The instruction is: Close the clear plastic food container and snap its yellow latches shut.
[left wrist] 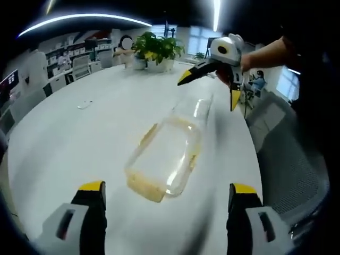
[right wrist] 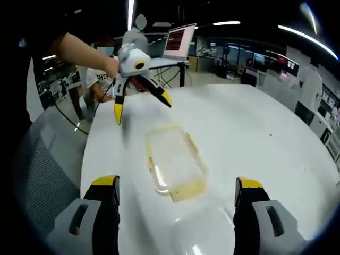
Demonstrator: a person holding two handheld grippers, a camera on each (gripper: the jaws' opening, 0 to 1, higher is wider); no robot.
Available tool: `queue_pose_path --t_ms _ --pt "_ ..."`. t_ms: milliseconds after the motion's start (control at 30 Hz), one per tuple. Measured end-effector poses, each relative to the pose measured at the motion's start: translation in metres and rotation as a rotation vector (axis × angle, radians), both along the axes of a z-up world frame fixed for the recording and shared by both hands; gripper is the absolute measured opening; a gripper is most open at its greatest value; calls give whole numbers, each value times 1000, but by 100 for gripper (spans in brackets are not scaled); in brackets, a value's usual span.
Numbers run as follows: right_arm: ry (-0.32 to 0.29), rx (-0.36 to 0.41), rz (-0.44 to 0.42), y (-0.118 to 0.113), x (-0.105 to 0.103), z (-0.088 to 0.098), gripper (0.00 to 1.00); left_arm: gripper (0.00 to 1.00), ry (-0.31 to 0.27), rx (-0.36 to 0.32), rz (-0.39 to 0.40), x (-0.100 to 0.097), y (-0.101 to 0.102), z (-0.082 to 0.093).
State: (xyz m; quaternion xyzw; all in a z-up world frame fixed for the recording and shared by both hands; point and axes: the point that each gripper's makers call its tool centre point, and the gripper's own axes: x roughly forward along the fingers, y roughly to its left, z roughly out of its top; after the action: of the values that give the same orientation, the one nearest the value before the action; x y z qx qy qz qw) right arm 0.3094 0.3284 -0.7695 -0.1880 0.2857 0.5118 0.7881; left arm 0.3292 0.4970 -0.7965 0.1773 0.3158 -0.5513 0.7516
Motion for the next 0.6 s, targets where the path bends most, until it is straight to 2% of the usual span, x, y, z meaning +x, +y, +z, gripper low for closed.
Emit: queue_pose_path --t_ms 67,133,200,500,600 --pt "-15 -20 15 2 3 -4 88 91 6 15 -16 1 -1 -4" --pt "16 -26 27 3 1 -8 87 91 10 22 -25 2 -3 -7" --pt "-2 -50 49 4 3 -13 86 90 18 31 -35 4 -4 -11" --pt "52 -109 101 5 7 -30 83 88 26 91 -94 12 -4 -21" --pt "51 -135 119 5 11 -33 82 86 22 115 -124 16 -4 -24"
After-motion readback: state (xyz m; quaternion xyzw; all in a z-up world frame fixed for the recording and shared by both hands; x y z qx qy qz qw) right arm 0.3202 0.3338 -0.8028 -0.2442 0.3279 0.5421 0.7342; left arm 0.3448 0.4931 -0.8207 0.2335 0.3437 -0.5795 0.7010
